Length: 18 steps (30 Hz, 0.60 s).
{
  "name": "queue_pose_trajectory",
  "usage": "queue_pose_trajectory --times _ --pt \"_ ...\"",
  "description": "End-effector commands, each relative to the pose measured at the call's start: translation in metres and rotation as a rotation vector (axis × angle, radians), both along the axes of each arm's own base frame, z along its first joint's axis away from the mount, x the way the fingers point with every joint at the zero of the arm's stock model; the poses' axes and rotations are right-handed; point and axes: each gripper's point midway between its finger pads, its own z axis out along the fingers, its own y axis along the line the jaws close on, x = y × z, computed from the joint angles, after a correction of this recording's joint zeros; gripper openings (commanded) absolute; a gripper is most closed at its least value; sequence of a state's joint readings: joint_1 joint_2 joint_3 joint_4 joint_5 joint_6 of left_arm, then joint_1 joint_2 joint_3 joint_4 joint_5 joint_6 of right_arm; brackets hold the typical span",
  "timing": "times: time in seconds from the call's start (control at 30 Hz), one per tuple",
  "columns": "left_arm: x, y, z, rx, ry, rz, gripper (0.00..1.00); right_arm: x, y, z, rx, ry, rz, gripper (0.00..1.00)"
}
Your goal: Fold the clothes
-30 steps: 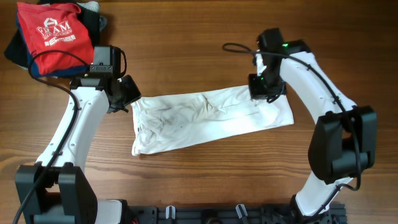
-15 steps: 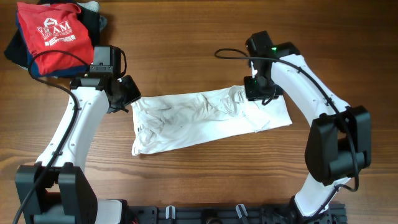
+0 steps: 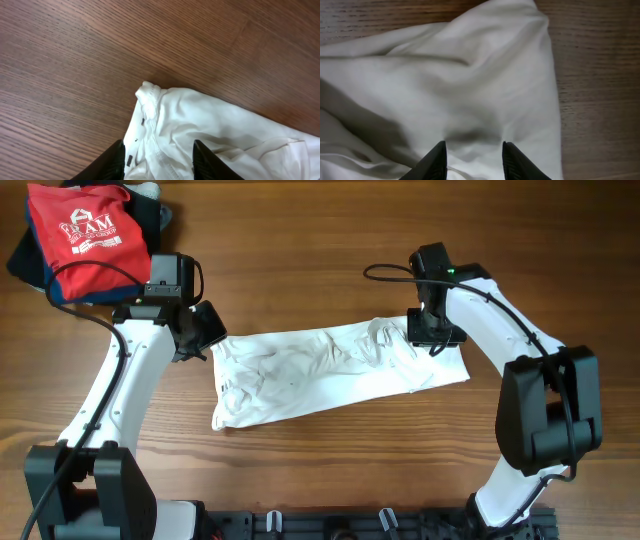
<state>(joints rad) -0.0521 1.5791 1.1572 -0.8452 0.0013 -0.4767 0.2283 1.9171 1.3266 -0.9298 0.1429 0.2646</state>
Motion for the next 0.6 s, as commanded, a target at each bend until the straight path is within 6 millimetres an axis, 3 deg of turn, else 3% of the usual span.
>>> queue_pose_trajectory --times 0.0,0.17,0.27,0.3,0.37,0.47,0.57 --pt "0.002 0.000 0.003 -0.010 -0.008 0.004 0.43 -0.005 0.018 -0.008 0.093 0.029 0.026 0.36" --pt "0.002 0.000 0.003 -0.010 -0.007 0.004 0.43 -0.012 0.052 -0.007 0.197 0.055 0.196 0.37" --pt "0.002 0.000 0.003 -0.010 -0.008 0.004 0.43 -0.027 0.113 0.002 0.453 0.071 0.448 0.38" --pt "0.002 0.000 0.003 -0.009 -0.006 0.004 0.43 -0.039 0.144 0.014 0.619 0.070 0.563 0.40" --pt "0.000 0.000 0.002 -0.009 0.000 0.004 0.43 -0.049 0.168 0.028 0.763 0.068 0.640 0.41" --pt "0.000 0.000 0.002 -0.009 0.002 0.004 0.43 -0.043 0.172 0.030 0.777 0.046 0.624 0.41" --pt "0.000 0.000 0.002 -0.009 0.003 0.004 0.44 -0.026 0.159 0.033 0.674 0.001 0.564 0.41"
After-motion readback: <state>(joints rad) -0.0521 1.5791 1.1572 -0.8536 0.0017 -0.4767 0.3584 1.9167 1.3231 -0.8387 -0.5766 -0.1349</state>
